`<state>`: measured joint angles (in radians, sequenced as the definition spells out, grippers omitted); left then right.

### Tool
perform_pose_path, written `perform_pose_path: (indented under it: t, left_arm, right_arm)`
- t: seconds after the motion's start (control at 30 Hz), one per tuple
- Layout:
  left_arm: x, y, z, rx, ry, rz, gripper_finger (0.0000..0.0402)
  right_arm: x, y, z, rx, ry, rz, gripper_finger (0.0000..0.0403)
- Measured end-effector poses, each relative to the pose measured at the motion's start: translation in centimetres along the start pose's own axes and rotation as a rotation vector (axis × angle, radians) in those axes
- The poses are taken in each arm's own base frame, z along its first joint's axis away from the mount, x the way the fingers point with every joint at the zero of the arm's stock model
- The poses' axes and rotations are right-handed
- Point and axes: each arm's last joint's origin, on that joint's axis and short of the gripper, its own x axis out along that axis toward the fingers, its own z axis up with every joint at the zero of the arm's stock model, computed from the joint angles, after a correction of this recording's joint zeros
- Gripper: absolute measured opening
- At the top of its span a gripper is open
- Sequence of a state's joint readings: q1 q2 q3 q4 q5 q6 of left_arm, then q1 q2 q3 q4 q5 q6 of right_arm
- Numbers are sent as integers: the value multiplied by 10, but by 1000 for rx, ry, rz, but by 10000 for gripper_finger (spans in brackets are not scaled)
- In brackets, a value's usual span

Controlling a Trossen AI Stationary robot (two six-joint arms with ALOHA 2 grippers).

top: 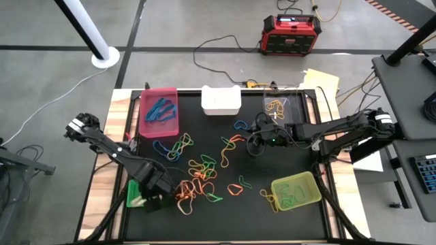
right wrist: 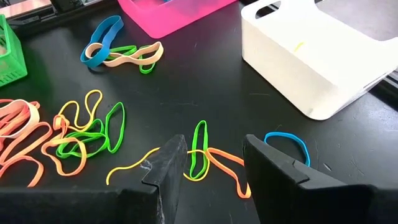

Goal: Sort rubber bands into baskets
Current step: Put the light yellow rubber band into the green bin

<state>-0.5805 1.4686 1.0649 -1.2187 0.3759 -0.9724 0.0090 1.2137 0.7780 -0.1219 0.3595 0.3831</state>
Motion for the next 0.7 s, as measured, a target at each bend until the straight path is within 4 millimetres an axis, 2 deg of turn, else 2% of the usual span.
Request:
perform_pose_path:
  t: [0.13, 0.3, 0.7]
  left_arm:
    - [0, -2, 5, 43, -75, 6, 0]
    - [3, 3, 5, 34, -70, 37, 0]
    - [39, 28, 4, -12, 47, 107, 0]
  right_arm:
    - [0, 0, 0, 0, 0, 0, 153]
    - [0, 0, 0, 0, 0, 0, 153]
    - [0, 0, 0, 1, 0, 0, 153]
